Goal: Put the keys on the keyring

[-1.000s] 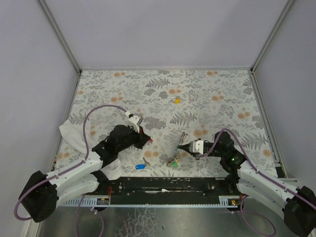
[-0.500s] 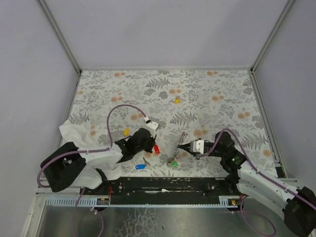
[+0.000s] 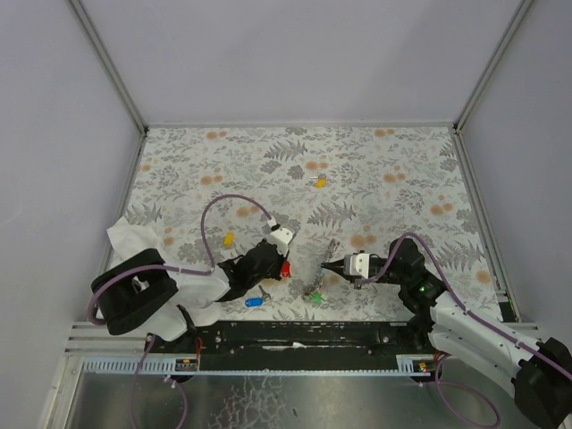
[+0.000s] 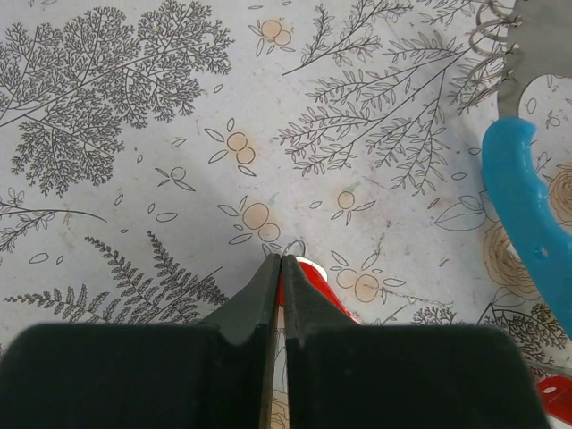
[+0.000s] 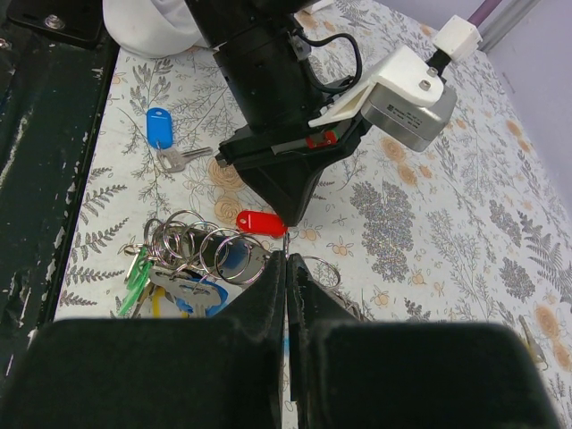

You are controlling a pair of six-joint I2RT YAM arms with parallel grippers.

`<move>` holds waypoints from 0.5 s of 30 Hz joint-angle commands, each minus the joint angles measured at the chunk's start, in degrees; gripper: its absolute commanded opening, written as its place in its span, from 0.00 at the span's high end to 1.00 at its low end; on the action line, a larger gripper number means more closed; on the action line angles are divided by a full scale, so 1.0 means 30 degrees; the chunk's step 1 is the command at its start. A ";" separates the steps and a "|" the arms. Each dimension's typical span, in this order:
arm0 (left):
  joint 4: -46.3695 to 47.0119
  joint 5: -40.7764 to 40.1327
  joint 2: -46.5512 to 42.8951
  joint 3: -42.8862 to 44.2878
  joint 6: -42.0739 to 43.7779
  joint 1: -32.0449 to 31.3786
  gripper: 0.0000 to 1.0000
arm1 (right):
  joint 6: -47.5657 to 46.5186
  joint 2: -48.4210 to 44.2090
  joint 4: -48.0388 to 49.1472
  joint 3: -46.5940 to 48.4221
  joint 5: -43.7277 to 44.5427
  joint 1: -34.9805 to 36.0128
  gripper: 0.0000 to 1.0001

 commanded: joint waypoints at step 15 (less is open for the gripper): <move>-0.1692 0.6248 -0.3015 0.0797 0.0287 0.2500 0.68 | 0.0188 0.0176 0.1617 0.0484 0.0259 -0.0128 1.00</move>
